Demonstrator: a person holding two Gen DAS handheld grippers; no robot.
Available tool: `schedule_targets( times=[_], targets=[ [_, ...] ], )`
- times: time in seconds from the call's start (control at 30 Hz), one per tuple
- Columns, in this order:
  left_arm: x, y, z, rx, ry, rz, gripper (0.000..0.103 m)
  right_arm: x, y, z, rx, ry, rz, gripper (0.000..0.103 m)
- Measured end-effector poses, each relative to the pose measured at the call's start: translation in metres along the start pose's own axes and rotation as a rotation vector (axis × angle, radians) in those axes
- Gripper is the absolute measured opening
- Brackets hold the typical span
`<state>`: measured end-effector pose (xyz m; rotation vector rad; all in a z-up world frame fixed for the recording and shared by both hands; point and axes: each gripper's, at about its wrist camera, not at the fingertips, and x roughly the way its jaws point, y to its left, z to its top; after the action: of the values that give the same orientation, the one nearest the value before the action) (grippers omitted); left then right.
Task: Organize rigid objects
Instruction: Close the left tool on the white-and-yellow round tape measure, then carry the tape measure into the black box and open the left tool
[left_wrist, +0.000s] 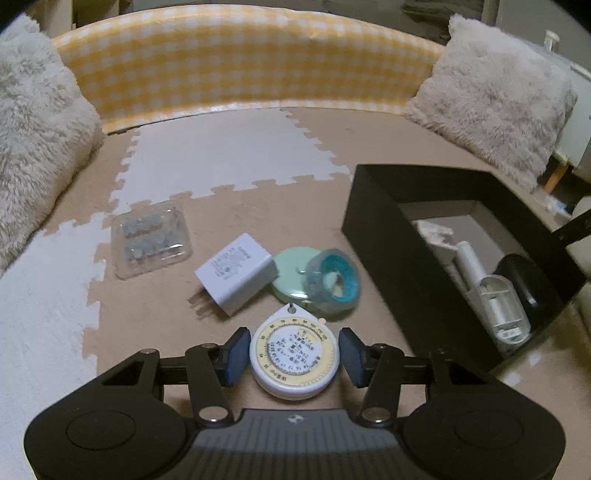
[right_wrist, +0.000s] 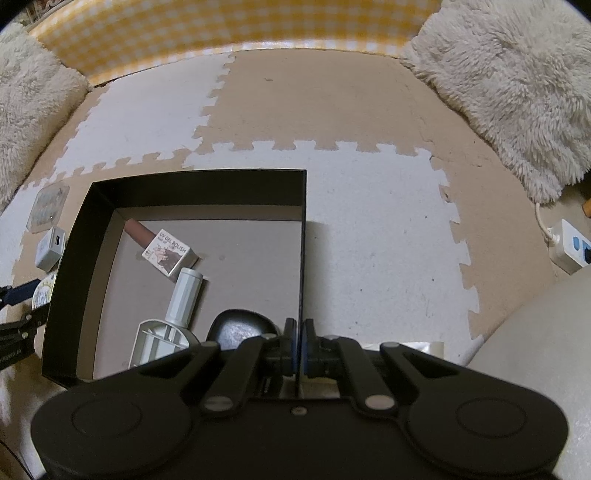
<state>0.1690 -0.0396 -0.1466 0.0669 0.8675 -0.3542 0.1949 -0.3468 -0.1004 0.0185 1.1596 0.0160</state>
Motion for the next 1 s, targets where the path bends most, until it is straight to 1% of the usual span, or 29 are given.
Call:
schedule_targets(
  times=[0.1, 0.23, 0.33, 0.43, 0.57, 0.67, 0.83, 1.0],
  targets=[
    [-0.013, -0.008, 0.002, -0.011, -0.041, -0.009, 0.053, 0.001, 0.001, 0.000, -0.002, -0.003, -0.004, 0.003],
    [-0.030, -0.018, 0.014, -0.028, -0.127, -0.031, 0.053, 0.000, 0.001, -0.001, -0.010, -0.008, -0.001, 0.003],
    [-0.043, -0.033, 0.023, -0.034, -0.186, -0.060, 0.053, 0.000, 0.000, -0.001, -0.011, -0.011, 0.001, 0.003],
    [-0.048, -0.054, 0.028, -0.007, -0.216, -0.103, 0.053, 0.000, 0.001, -0.001, -0.015, -0.011, -0.003, 0.003],
    [-0.042, -0.079, 0.027, 0.044, -0.205, -0.142, 0.053, 0.000, 0.001, -0.002, -0.017, -0.011, -0.001, 0.003],
    [-0.036, -0.092, 0.023, 0.097, -0.198, -0.149, 0.053, 0.000, 0.001, -0.002, -0.017, -0.012, 0.000, 0.003],
    [-0.028, -0.101, 0.014, 0.157, -0.180, -0.146, 0.053, 0.000, 0.001, -0.002, -0.019, -0.011, -0.001, 0.003],
    [-0.027, -0.099, 0.011, 0.174, -0.179, -0.147, 0.054, 0.000, 0.002, -0.003, -0.018, -0.010, -0.001, 0.003]
  ],
)
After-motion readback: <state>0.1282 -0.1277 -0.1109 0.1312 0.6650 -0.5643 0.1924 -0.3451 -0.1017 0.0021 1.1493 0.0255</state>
